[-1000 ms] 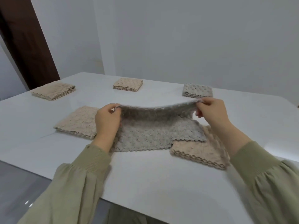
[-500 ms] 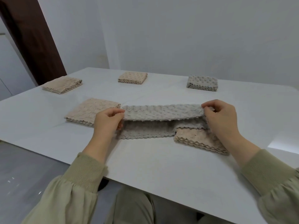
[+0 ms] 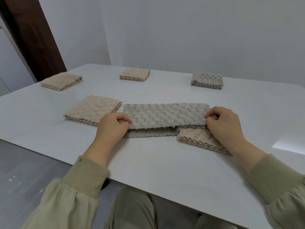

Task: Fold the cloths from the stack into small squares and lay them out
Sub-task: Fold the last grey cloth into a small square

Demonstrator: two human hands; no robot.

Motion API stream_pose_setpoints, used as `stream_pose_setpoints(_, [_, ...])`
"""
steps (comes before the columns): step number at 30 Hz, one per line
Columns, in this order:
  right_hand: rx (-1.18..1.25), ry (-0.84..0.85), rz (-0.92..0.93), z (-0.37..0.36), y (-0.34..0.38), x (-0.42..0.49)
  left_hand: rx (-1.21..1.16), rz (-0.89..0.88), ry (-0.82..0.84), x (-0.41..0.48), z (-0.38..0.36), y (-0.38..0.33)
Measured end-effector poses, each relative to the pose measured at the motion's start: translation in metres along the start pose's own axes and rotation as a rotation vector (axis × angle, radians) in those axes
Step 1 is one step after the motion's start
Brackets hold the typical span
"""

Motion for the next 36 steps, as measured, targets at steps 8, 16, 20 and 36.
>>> stream_pose_setpoints(8, [-0.017,-0.037,0.017,0.004,0.000,0.001,0.095,-0.046,0.021,-0.002,-0.001,-0.003])
stream_pose_setpoints(16, [-0.267,-0.088,0.409,-0.001,0.028,-0.002,0.309,-0.734,0.034,-0.023,-0.031,-0.047])
stream_pose_setpoints(20, [-0.308,0.134,0.602,-0.013,0.042,-0.008,0.480,-0.756,0.306,-0.031,-0.068,-0.047])
stream_pose_setpoints(36, [-0.363,-0.117,0.552,0.002,0.072,0.038,0.281,-0.608,0.123,0.007,-0.042,-0.075])
Point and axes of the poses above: each hand's wrist, its own x-axis towards the middle knuckle, its own z-axis out of the back of the hand, y = z × x, the point moved 7 cm from there along x, towards the middle knuckle, and after that the axes turned 8 degrees about -x, right-handed, at the moved point
